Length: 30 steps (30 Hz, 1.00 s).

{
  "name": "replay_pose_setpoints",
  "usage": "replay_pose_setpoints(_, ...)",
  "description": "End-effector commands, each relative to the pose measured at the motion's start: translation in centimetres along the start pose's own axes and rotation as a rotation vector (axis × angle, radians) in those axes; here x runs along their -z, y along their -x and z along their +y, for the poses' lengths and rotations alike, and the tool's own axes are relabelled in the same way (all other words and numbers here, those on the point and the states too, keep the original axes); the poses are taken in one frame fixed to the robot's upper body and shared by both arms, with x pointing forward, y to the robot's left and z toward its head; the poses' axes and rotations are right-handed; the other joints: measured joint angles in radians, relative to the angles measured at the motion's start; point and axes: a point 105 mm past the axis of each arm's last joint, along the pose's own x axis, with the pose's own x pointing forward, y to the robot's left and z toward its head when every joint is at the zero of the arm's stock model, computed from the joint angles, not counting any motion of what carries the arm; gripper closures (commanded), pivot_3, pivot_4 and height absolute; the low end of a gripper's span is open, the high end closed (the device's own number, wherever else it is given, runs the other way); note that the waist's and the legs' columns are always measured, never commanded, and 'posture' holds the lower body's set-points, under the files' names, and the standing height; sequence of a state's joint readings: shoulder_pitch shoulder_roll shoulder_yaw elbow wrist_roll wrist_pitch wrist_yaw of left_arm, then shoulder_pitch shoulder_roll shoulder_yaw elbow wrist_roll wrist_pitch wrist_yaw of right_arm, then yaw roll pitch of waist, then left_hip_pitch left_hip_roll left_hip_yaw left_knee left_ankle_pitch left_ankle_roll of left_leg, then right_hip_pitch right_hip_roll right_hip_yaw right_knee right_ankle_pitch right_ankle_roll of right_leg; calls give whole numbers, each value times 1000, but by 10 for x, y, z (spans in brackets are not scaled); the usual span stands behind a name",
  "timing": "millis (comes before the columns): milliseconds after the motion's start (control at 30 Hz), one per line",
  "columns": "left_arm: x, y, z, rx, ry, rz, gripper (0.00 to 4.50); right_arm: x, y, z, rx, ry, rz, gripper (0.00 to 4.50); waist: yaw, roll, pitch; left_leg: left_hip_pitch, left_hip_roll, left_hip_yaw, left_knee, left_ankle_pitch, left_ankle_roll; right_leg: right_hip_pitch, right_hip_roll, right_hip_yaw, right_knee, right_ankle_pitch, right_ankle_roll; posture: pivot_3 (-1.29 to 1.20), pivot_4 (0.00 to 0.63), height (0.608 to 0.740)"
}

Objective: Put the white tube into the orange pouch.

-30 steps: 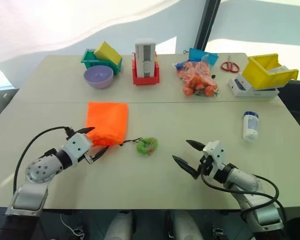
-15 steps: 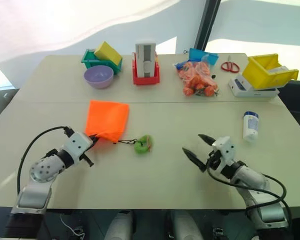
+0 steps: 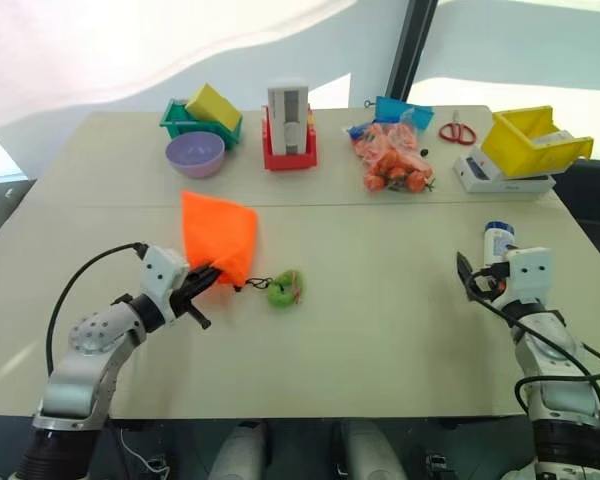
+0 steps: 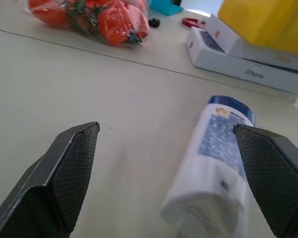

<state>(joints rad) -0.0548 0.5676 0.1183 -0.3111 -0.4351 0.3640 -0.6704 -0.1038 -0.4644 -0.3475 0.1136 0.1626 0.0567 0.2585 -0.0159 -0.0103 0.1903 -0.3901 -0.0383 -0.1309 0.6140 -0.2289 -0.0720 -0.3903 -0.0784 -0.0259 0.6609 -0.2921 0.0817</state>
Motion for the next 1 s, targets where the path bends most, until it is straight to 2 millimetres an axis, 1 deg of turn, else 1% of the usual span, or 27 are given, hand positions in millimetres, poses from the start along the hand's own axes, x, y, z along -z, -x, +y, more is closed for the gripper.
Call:
replay_pose_setpoints(33,-26,5,-2,30,44,-60,4488,-3,-1,-16,71,-14,-17,0,0,0,0,0,0,0,0,0,0,0,0,0,1,0,0,0,150,740)
replay_pose_setpoints(133,-34,8,1,31,103,-64,4488,1,-1,-16,87,-31,-2,0,0,0,0,0,0,0,1,1,1,0,0,0,2,0,0,0,150,740)
replay_pose_setpoints(200,-34,12,9,4,146,-57,4488,3,0,-14,86,-50,2,0,-1,0,0,1,0,0,1,1,1,0,0,0,3,0,0,0,150,740)
replay_pose_setpoints(300,-26,19,24,-48,180,-18,4488,5,3,-4,69,-72,-6,0,-1,0,0,1,0,0,1,1,1,0,1,1,3,0,0,0,150,740)
replay_pose_setpoints(367,-24,24,29,-52,196,-5,4488,4,3,1,64,-91,-12,0,-1,0,0,1,0,0,1,1,1,0,1,1,3,0,0,0,150,740)
replay_pose_setpoints(433,-23,27,41,-73,232,-5,4488,5,2,9,68,-119,-17,0,-1,0,0,1,0,0,1,1,1,0,1,1,3,0,-1,0,150,740)
replay_pose_setpoints(500,-24,28,49,-81,263,-19,4488,5,0,14,72,-132,-18,0,0,0,0,1,0,0,1,1,1,0,1,1,3,0,-1,0,150,740)
replay_pose_setpoints(600,-23,27,59,-100,278,-25,4488,8,-2,15,105,-138,-3,0,0,0,0,1,0,0,1,1,1,0,1,2,3,0,-1,0,150,740)
replay_pose_setpoints(833,-21,24,67,-87,285,-26,4488,8,-13,15,144,-174,-3,0,-3,0,0,1,0,1,0,1,1,-2,1,3,3,0,-1,0,150,740)
replay_pose_setpoints(1000,-16,23,68,-92,289,-24,4488,9,-23,9,200,-213,11,0,-3,0,0,1,0,2,0,1,1,-2,1,4,3,0,-1,0,150,740)
